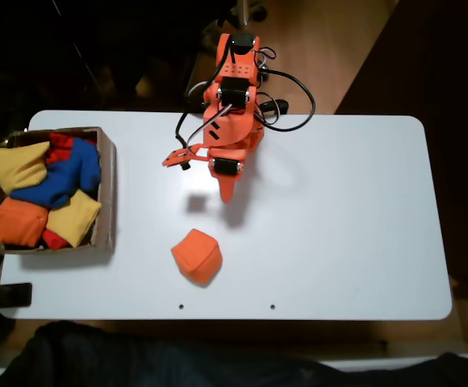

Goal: Grasp a bag and put it in the box.

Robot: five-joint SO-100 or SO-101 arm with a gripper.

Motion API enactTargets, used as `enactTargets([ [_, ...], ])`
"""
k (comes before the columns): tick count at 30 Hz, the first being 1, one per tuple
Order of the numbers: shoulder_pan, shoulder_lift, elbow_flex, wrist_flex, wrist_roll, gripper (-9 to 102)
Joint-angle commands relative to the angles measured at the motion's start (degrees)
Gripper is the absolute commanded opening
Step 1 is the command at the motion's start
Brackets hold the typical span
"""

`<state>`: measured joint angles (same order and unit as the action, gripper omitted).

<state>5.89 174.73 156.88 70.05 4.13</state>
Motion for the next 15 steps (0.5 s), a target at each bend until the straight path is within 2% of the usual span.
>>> enactTargets([
  [1,0.0,-3.5,-6.2,-0.8,0.5,3],
  [15,1.8,-17.8,-17.8,-2.3,2.6,3],
])
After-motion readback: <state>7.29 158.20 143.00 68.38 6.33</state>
